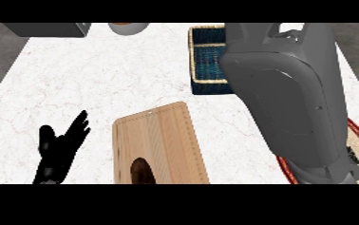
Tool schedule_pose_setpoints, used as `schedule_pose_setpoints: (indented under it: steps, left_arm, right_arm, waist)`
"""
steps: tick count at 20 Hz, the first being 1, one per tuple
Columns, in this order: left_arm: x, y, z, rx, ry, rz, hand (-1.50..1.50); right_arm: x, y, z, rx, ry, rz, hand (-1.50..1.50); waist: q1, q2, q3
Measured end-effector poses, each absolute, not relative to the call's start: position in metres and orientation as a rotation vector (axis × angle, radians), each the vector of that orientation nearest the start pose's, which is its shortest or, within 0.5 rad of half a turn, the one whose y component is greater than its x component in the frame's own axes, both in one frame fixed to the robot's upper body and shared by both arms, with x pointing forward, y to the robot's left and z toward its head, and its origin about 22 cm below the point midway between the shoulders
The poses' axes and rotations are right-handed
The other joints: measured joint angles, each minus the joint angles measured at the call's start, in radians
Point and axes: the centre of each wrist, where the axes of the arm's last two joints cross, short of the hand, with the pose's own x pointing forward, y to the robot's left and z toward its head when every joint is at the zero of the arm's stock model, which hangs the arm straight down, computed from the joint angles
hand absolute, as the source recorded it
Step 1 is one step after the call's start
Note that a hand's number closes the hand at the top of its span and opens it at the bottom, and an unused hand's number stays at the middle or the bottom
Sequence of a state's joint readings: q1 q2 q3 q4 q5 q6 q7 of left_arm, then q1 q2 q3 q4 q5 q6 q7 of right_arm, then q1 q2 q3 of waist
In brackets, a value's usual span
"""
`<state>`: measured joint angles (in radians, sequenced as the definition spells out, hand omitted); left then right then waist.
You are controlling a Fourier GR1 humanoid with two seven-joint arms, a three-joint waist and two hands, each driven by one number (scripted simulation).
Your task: Pick the squash from the placemat and place it in the basket
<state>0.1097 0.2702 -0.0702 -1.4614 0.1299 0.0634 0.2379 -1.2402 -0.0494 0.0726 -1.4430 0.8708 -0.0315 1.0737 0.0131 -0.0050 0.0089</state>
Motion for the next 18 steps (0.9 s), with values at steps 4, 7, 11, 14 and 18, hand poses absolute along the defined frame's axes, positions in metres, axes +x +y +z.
schedule_pose_setpoints:
  steps: [4,7,11,14,18]
  left_arm:
    - [0.209,0.291,-0.033,0.153,-1.116,-0.046,0.00]
    - [0.210,0.292,-0.032,0.150,-1.113,-0.055,0.00]
    - [0.209,0.296,-0.031,0.152,-1.119,-0.053,0.00]
    - [0.207,0.295,-0.033,0.147,-1.125,-0.052,0.00]
    - [0.210,0.295,-0.033,0.151,-1.116,-0.047,0.00]
  right_arm:
    - [0.353,-0.061,0.332,-0.899,-1.614,0.281,1.50]
    - [0.370,-0.069,0.322,-0.881,-1.583,0.266,1.50]
    - [0.386,-0.080,0.301,-0.814,-1.555,0.199,1.50]
    - [0.394,-0.095,0.293,-0.755,-1.552,0.141,1.50]
    - [0.408,-0.108,0.268,-0.716,-1.550,0.100,1.50]
  waist:
    - [0.002,0.002,0.000]
    - [0.003,0.003,0.001]
    - [0.003,0.005,0.000]
    - [0.001,0.004,0.000]
    - [0.002,0.004,0.002]
